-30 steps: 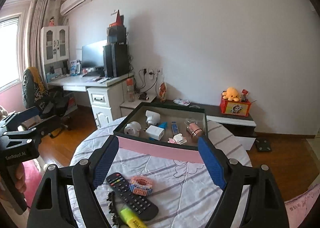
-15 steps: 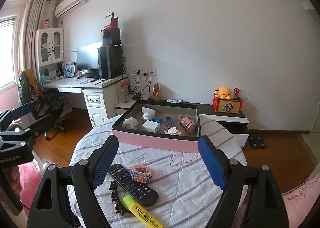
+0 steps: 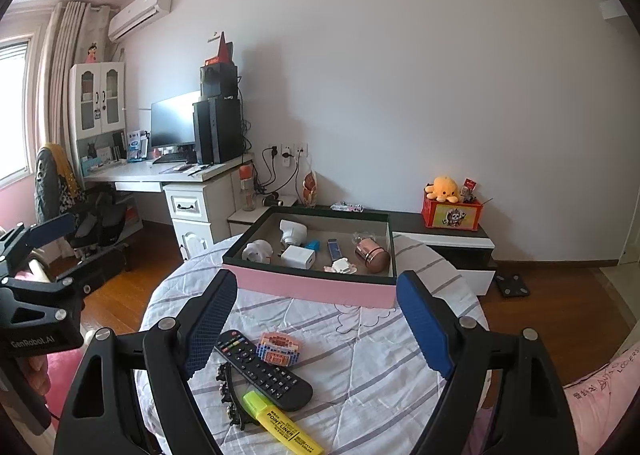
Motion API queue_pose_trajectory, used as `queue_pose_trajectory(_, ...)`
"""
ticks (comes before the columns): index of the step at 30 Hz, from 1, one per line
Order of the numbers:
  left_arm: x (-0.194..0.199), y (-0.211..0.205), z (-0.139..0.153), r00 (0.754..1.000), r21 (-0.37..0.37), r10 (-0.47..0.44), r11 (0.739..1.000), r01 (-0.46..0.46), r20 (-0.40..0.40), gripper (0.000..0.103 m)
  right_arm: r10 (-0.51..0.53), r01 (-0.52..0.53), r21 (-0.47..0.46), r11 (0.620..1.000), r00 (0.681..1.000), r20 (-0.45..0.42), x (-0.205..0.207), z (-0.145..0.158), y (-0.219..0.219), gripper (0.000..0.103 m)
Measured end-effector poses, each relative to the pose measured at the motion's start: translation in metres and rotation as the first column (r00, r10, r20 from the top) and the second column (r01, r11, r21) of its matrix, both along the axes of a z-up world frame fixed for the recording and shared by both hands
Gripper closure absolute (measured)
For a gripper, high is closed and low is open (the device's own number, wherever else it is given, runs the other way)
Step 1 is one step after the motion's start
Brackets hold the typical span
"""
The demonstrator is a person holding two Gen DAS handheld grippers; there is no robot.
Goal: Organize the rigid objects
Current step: 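Withdraw both tools from the box toward the remote and lego ring, then grasp the pink-blue lego ring with the right tool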
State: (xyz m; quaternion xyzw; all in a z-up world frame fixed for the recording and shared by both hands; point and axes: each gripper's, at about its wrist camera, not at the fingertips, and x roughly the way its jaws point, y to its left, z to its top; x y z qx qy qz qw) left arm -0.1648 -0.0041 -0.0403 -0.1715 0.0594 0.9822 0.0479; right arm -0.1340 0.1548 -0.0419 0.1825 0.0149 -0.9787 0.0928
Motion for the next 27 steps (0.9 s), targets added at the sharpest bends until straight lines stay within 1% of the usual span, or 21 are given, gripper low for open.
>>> queue_pose_trajectory(4, -0.003, 0.003, -0.002, 1.0, -0.011, -0.005, 1.0, 0.005, 0.011, 0.0, -0.011, 0.01, -0.02, 1.0, 0.999, -0.034, 0.005, 0.002, 0.004, 0.019)
queue_pose_trajectory(9, -0.007, 0.006, -0.005, 1.0, -0.015, -0.006, 1.0, 0.007, 0.021, 0.0, -0.02, 0.02, -0.019, 1.0, 1.0, -0.016, 0.001, 0.0, 0.007, 0.019)
queue_pose_trajectory(15, -0.015, 0.005, -0.017, 0.998, -0.004, -0.022, 1.0, 0.022, 0.057, 0.0, -0.023, 0.023, -0.011, 1.0, 0.999, 0.024, -0.008, -0.011, 0.008, 0.019)
queue_pose_trajectory(20, -0.028, 0.0, -0.038, 0.99, 0.024, -0.033, 0.999, 0.03, 0.134, 0.0, -0.03, 0.03, 0.001, 1.0, 0.996, 0.087, -0.019, -0.03, 0.011, 0.019)
queue_pose_trajectory(27, -0.044, -0.004, -0.079, 0.968, 0.016, -0.015, 1.0, 0.011, 0.25, 0.0, -0.021, 0.018, 0.018, 1.0, 0.976, 0.216, -0.04, -0.072, 0.006, 0.019)
